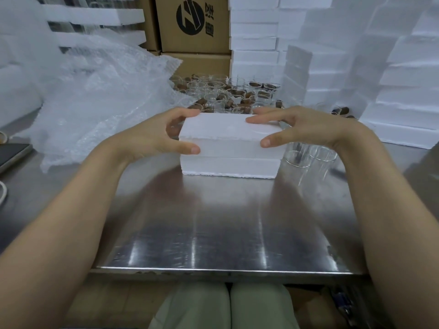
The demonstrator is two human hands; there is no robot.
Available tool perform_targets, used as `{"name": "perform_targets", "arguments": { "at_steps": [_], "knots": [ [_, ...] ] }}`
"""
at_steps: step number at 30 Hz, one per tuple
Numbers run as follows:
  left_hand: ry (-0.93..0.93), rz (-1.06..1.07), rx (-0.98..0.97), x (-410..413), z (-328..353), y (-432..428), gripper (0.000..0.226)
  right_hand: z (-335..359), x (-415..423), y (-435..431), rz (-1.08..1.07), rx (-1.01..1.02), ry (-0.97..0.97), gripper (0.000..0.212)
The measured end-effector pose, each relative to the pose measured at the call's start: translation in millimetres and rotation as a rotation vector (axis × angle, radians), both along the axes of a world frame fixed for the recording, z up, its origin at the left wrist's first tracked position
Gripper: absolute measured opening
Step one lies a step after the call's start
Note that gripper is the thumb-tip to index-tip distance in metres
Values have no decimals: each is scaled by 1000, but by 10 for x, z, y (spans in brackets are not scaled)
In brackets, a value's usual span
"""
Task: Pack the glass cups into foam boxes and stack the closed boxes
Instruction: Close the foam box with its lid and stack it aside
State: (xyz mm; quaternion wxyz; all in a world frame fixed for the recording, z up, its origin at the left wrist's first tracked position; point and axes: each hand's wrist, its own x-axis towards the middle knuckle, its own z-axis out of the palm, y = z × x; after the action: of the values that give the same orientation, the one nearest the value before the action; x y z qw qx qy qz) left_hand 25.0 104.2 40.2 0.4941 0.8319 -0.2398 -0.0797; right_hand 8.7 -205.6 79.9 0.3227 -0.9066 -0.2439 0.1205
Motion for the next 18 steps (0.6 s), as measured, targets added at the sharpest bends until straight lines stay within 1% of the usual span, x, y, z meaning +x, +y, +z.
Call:
{"name": "perform_targets", "arguments": {
  "at_steps": [3,5,7,8,11,13,16,18],
  "knots": [
    [6,-28,96,21,-58,-20,91,5,-23,-5,-13,-33,-21,65],
    [-23,-15,157,44,-90,-39,94,15,-24,-9,-50,-36,-52,76],
    [-9,-5,158,60,-94,-33,96,9,-20,4,-89,-4,-32,86],
    [9,-12,146,63,-92,-27,97,-3,-21,11,-96,8,-18,86],
    [33,-30,114,54,-79,-27,99,-27,-21,21,-90,25,-12,76],
    [27,-39,98,48,-79,-39,99,-28,-17,17,-90,22,-9,75],
    [31,-31,101,50,-90,-44,101,-30,-14,1,-90,-12,4,72],
    [27,-20,114,40,-96,-52,101,-29,-23,-8,-84,-9,47,69]
  ]
}}
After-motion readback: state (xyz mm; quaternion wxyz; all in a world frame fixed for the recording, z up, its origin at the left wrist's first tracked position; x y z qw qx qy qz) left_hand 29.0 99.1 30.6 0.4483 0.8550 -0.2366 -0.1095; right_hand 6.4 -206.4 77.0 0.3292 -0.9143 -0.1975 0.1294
